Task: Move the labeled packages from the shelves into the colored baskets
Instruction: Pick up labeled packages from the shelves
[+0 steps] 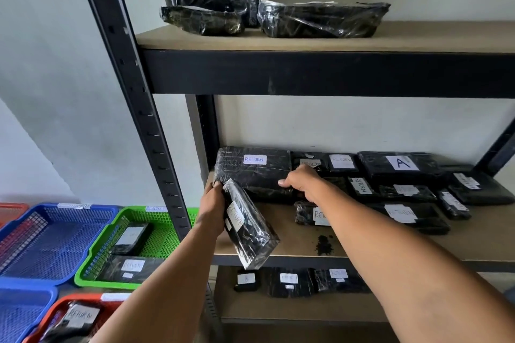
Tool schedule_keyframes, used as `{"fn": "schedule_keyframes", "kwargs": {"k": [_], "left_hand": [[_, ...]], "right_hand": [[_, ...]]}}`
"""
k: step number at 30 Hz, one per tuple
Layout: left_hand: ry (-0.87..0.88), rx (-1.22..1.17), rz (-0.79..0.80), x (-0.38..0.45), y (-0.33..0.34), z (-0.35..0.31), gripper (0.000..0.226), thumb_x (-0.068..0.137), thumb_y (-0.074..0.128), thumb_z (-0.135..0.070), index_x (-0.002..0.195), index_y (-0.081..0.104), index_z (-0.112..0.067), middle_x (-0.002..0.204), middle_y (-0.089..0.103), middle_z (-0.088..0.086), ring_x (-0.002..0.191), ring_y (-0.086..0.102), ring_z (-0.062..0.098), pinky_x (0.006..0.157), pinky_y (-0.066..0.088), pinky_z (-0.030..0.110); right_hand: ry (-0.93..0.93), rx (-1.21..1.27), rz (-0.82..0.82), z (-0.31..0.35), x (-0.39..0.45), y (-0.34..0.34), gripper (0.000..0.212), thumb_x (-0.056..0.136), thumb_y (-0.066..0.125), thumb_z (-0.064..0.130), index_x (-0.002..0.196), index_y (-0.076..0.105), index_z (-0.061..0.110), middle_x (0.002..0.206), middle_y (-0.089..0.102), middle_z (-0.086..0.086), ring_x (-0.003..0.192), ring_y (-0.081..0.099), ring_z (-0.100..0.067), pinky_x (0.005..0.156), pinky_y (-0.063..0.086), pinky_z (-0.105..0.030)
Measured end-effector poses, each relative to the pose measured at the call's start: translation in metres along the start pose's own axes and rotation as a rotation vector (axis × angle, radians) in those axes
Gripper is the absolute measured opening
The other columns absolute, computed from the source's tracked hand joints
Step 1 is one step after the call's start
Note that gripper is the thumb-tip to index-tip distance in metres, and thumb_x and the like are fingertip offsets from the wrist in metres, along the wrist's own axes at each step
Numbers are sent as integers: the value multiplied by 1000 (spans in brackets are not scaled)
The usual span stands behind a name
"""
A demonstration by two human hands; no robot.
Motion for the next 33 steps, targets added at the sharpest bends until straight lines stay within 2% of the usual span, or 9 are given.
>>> {"fn": "schedule_keyframes", "kwargs": {"k": [4,8,10,13,17,21,25,29,33], "left_hand": [[82,-124,74,-6,-3,3,32,107,35,-21,133,53,-16,93,70,8,81,66,23,67,56,34],[223,-132,139,-11,-2,-8,33,106,36,-19,132,56,-21,102,70,7,90,63,23,88,51,45],[268,-112,175,-15,3,-17,33,105,38,-19,132,57,-24,112,68,9,98,61,25,100,46,53],[275,-110,196,-19,8,-25,34,105,38,-19,133,57,-25,114,65,11,96,60,26,107,39,60],[260,-132,204,-25,12,-29,34,105,38,-19,132,58,-25,112,66,11,96,61,26,106,41,58],[218,-156,160,-27,12,-27,29,107,38,-22,128,59,-21,100,69,7,88,63,22,99,46,50],[217,-88,107,-28,13,-27,26,106,41,-25,115,63,-17,95,69,9,86,63,24,87,52,43],[214,2,-75,-26,9,-28,32,105,40,-30,114,58,-6,97,67,10,85,63,23,67,52,29],[94,12,-265,-18,-8,-23,65,95,37,-62,114,60,-4,106,68,16,94,67,33,86,56,45]], "right_hand": [[-59,127,24,-4,-7,1,81,84,78,12,149,31,5,150,42,-14,135,43,-31,103,36,-36],[-132,262,-27,-6,-16,-8,58,85,77,8,133,45,12,117,55,-2,99,52,-17,88,39,-30],[-163,348,-53,-5,-20,-11,47,83,77,4,119,49,16,118,61,-3,87,55,-11,85,40,-30],[-185,457,-65,-6,-24,-12,58,82,75,0,130,47,15,126,56,0,102,53,-14,91,37,-29],[-171,543,6,-3,-28,-13,52,76,75,-2,117,52,20,122,65,-4,109,59,-21,91,40,-34],[-152,612,102,-1,-31,-12,66,71,78,0,125,44,15,122,66,-9,119,58,-28,109,38,-46],[-129,620,84,-5,-30,-13,57,84,73,0,129,40,10,95,60,3,99,58,-19,95,42,-40],[-64,513,4,-8,-22,-1,85,82,79,24,150,28,11,146,49,-11,131,48,-29,108,39,-48],[-59,377,-48,-6,-20,9,76,93,70,25,153,27,7,153,41,-14,137,43,-32,108,37,-40]]}}
Point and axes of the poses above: each hand's wrist, its own x-axis towards the middle knuckle, its own y-axis out of the palm, z = x × y, the point moved 4 cm from there along x, towards the middle knuckle
